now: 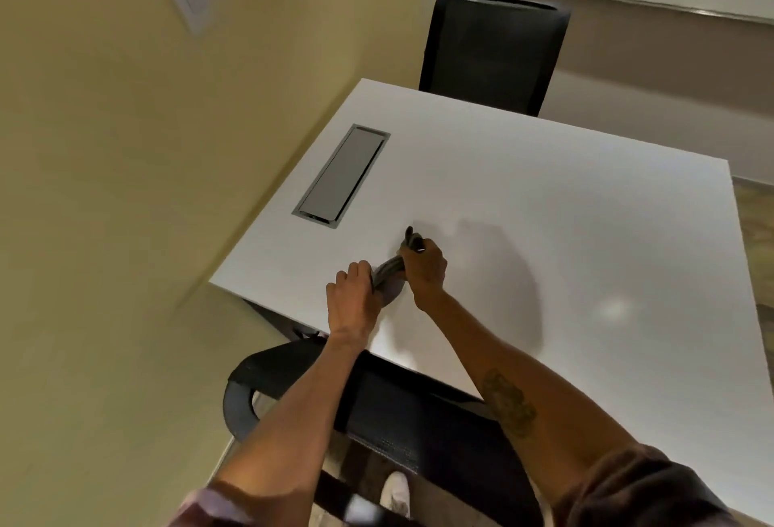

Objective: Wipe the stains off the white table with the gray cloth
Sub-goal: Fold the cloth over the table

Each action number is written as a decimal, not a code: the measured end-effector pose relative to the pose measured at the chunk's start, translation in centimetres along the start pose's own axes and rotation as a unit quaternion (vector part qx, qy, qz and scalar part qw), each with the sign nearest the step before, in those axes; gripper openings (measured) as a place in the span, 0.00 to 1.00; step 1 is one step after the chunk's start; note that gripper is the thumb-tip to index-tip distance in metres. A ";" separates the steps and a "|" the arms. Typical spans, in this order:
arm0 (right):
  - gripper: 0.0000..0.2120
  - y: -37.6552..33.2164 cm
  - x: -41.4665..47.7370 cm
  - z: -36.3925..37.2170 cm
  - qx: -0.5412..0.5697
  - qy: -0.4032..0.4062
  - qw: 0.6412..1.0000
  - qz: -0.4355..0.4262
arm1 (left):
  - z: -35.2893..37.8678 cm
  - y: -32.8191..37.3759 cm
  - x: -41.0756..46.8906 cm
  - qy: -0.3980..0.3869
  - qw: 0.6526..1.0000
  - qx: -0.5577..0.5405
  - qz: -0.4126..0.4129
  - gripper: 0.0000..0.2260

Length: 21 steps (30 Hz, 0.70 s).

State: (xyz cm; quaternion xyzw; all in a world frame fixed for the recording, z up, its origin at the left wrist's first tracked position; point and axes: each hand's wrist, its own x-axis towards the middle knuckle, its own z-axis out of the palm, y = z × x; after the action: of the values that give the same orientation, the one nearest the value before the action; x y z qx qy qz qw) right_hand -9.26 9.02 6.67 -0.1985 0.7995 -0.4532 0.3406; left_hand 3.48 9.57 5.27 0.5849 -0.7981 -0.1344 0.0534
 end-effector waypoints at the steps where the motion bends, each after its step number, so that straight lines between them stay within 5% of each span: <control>1: 0.12 0.1 0.3 0.9 -0.003 -0.004 1.000 0.006 | -0.1 -0.8 0.4 -0.004 1.000 -0.007 -0.004 0.08; 12: 0.13 0.3 1.7 10.1 -0.072 -0.056 0.995 0.036 | 0.6 -8.8 4.2 -0.111 0.984 -0.099 -0.098 0.10; 21: 0.13 0.1 2.2 14.5 -0.062 -0.179 0.982 0.022 | 1.3 -12.9 6.0 -0.089 0.978 -0.078 -0.171 0.10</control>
State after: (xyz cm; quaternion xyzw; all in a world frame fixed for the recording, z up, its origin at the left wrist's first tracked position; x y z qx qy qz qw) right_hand -0.24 -0.86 0.62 -0.2792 0.7563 -0.3524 0.4753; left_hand 13.20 0.46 0.04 0.6923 -0.6752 -0.2545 0.0042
